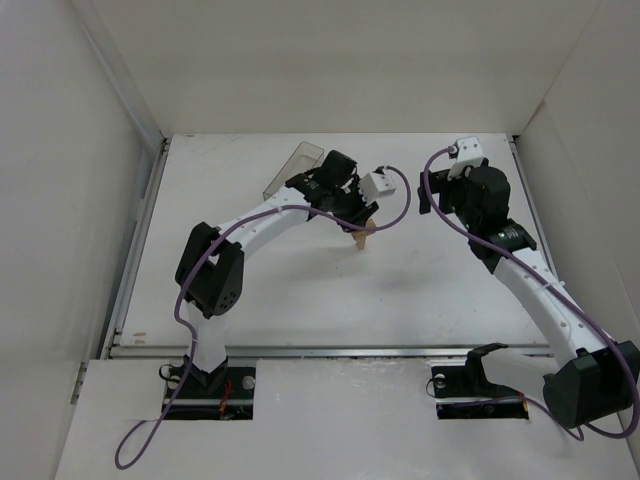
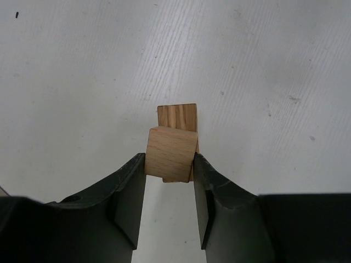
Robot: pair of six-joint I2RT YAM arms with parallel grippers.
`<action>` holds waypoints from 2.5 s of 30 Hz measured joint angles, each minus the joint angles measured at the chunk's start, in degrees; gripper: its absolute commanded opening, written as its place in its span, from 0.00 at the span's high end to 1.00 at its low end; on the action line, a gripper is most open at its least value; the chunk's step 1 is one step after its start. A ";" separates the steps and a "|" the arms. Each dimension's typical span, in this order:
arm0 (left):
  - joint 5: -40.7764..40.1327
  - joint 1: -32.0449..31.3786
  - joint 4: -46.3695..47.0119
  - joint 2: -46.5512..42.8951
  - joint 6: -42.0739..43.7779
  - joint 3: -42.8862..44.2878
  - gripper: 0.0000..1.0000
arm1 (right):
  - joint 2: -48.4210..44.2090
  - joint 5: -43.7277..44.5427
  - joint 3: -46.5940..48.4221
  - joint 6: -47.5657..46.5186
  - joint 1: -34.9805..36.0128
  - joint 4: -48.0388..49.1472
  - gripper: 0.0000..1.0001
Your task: Build the wood block tower
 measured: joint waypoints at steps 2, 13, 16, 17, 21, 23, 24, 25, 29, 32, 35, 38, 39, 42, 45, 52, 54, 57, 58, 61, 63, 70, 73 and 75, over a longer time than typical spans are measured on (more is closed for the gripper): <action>-0.70 -0.15 0.35 -0.02 -1.01 0.00 1.00 | 0.00 -0.31 0.00 0.44 0.00 0.09 0.00; -4.98 -1.68 1.62 -0.02 -4.39 -0.02 1.00 | 0.02 -1.07 -0.85 1.03 0.00 0.92 0.00; -6.51 -2.54 2.23 -0.02 -5.27 -0.07 1.00 | 0.02 -1.09 -0.85 1.03 0.00 1.14 0.00; -7.06 -2.71 2.47 -0.02 -5.44 -0.11 1.00 | 0.02 -1.09 -0.85 1.05 0.00 1.20 0.00; -8.66 -3.28 3.32 -0.44 -5.81 -0.83 1.00 | 0.02 -1.09 -0.87 1.03 0.00 1.36 0.00; -9.16 -3.34 3.45 -0.81 -5.88 -1.33 1.00 | 0.02 -1.07 -1.07 1.03 0.00 1.42 0.00; -9.42 -3.34 3.54 -0.90 -5.88 -1.55 1.00 | 0.02 -1.09 -1.20 1.03 0.00 1.40 0.00; -10.08 -3.34 3.78 -1.01 -5.90 -1.79 1.00 | 0.02 -1.07 -1.33 1.03 0.00 1.40 0.00; -10.93 -3.28 3.87 -1.29 -6.01 -2.25 1.00 | 0.02 -1.07 -1.55 1.05 0.00 1.38 0.00; -11.32 -3.28 3.89 -1.60 -6.05 -2.34 1.00 | 0.02 -1.07 -1.55 1.05 0.00 1.38 0.00; -11.54 -3.28 4.17 -1.73 -6.08 -2.45 1.00 | 0.02 -1.07 -1.55 1.05 0.00 1.42 0.00; -11.61 -3.28 4.31 -1.81 -6.10 -3.08 1.00 | 0.02 -1.07 -1.66 1.05 0.00 1.40 0.00; -11.61 -3.28 4.35 -1.81 -6.10 -3.10 1.00 | 0.02 -1.07 -1.68 1.05 0.00 1.40 0.00; -11.63 -3.37 4.39 -1.90 -6.29 -3.10 1.00 | 0.02 -1.07 -1.70 1.05 0.00 1.40 0.00; -11.63 -3.58 4.39 -1.92 -6.49 -3.10 1.00 | 0.02 -1.07 -1.73 1.05 0.00 1.40 0.00; -12.09 -4.11 4.79 -2.91 -7.08 -4.61 1.00 | 0.02 -1.05 -1.73 1.01 0.00 1.40 0.00; -12.52 -4.13 4.87 -3.21 -7.30 -4.98 1.00 | 0.02 -1.05 -1.73 1.01 0.00 1.40 0.00; -13.38 -4.13 4.96 -3.56 -7.48 -5.33 1.00 | 0.02 -1.05 -1.73 1.03 0.00 1.40 0.00; -13.60 -4.13 5.07 -3.61 -7.54 -5.35 1.00 | 0.02 -1.05 -1.73 1.01 0.00 1.40 0.00; -14.10 -4.11 5.44 -3.63 -7.61 -5.40 1.00 | 0.02 -1.05 -1.73 1.03 0.00 1.40 0.00; -14.21 -4.11 5.75 -3.63 -7.78 -5.53 1.00 | 0.02 -1.05 -1.73 1.01 0.00 1.40 0.00; -14.64 -4.44 6.01 -3.63 -8.41 -5.64 1.00 | 0.02 -1.05 -1.73 1.01 0.00 1.40 0.00; -14.64 -4.94 6.05 -3.63 -8.83 -5.66 1.00 | 0.02 -1.05 -1.73 1.01 0.00 1.40 0.00; -14.64 -5.16 6.25 -3.63 -8.96 -5.66 1.00 | 0.02 -1.05 -1.73 0.98 0.00 1.40 0.00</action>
